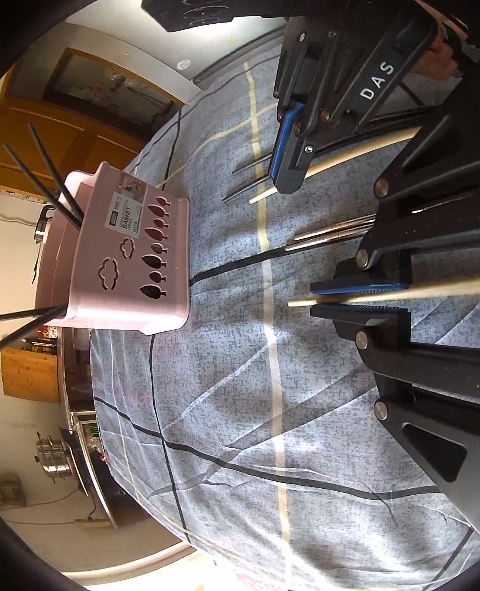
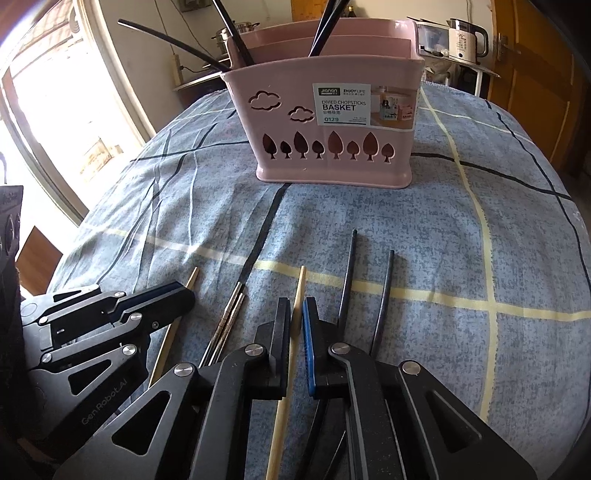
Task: Organize utensils
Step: 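Close the left tool on a wooden chopstick while the right tool grasps another, then lift both held wooden chopsticks and carry them over the pink basket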
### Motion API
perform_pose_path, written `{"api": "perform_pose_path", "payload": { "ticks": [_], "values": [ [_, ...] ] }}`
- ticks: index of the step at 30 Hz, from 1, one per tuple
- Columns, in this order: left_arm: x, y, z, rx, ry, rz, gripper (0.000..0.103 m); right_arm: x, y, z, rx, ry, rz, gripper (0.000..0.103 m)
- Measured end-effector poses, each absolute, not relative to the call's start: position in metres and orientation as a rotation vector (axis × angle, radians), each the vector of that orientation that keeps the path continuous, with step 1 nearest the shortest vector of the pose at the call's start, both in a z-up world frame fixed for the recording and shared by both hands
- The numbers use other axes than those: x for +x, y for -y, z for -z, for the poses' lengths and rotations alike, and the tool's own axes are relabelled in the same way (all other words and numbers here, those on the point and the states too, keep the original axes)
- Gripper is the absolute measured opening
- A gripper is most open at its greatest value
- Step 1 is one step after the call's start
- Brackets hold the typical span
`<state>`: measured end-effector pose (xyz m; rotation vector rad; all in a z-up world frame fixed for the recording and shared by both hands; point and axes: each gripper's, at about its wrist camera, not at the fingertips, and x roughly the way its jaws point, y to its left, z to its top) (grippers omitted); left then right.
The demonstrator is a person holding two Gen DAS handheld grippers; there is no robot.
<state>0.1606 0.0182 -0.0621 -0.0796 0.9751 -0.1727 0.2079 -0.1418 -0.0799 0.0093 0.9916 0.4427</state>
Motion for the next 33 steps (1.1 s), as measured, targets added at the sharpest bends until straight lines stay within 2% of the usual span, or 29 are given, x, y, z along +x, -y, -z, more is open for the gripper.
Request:
{"api": "perform_pose_path", "payload": {
  "ticks": [23,33],
  "values": [
    [0.141,-0.031,-0.072,-0.088,-0.728,0.240,0.004,0.188,0.162,-0.032,0.088,-0.745,-0.509,0.006],
    [0.128,-0.029,-0.099,-0.079,-0.681,0.253,0.004,0.175,0.174,-0.052,0.083,-0.689,-0.506,0.006]
  ]
}}
